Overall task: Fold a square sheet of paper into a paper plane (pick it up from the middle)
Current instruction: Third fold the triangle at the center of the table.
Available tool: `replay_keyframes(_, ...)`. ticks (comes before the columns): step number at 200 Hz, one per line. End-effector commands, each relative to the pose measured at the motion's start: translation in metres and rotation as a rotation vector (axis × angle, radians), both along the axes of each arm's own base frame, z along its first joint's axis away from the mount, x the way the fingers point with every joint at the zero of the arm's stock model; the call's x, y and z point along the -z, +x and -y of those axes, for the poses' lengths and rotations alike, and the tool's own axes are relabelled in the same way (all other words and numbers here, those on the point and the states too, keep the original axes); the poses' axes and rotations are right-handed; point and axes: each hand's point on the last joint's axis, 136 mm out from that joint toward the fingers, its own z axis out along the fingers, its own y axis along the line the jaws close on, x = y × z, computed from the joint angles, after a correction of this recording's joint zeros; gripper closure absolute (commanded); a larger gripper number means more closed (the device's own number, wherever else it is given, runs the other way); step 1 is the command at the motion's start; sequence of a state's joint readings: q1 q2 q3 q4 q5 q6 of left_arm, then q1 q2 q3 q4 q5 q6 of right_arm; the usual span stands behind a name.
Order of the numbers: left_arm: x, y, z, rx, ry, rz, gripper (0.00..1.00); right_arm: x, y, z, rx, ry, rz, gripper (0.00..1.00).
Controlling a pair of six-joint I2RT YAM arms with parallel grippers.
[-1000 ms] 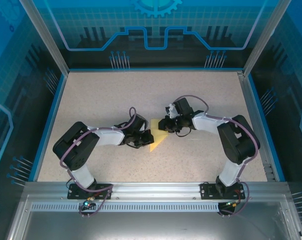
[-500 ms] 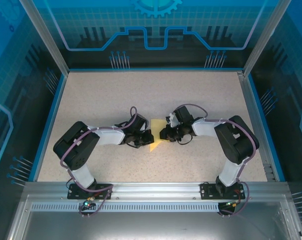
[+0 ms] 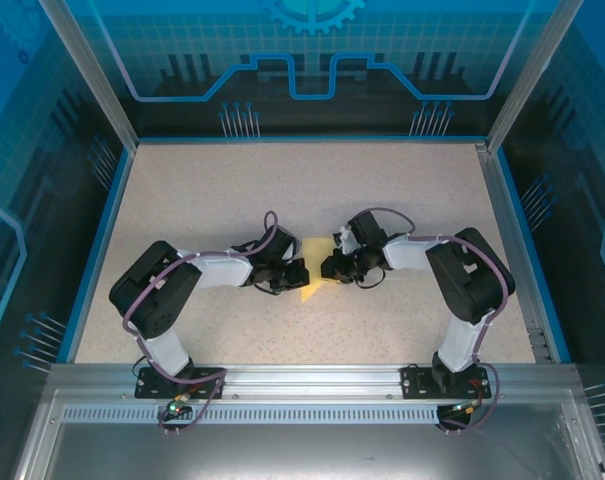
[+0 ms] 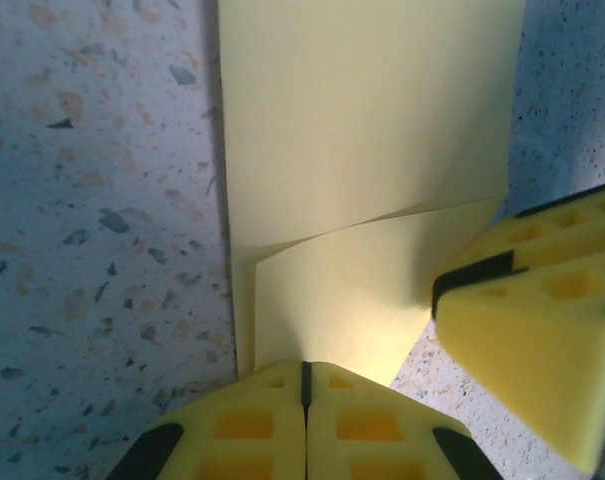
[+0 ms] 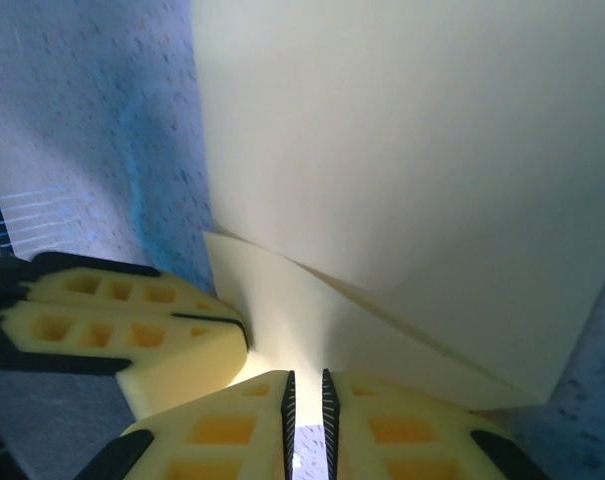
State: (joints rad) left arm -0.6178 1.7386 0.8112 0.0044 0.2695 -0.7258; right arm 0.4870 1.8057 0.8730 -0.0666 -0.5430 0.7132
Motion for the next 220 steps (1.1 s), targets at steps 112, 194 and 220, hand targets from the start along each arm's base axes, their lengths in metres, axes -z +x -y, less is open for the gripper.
replay_keyframes(112, 0.009, -0.004, -0.008, 0.016, 0.058, -0.029, 0.94, -0.006, 0.028, 0.027, 0.07, 0.011, 0.034, 0.82)
replay_keyframes(194, -0.001, -0.001, -0.003, 0.026, 0.034, -0.011, 0.93, 0.007, 0.022, 0.036, 0.085, -0.009, 0.004, 0.81)
replay_keyframes(220, -0.016, 0.003, 0.001, 0.034, 0.015, 0.018, 0.9, -0.007, 0.024, 0.042, 0.083, -0.031, 0.041, 0.78)
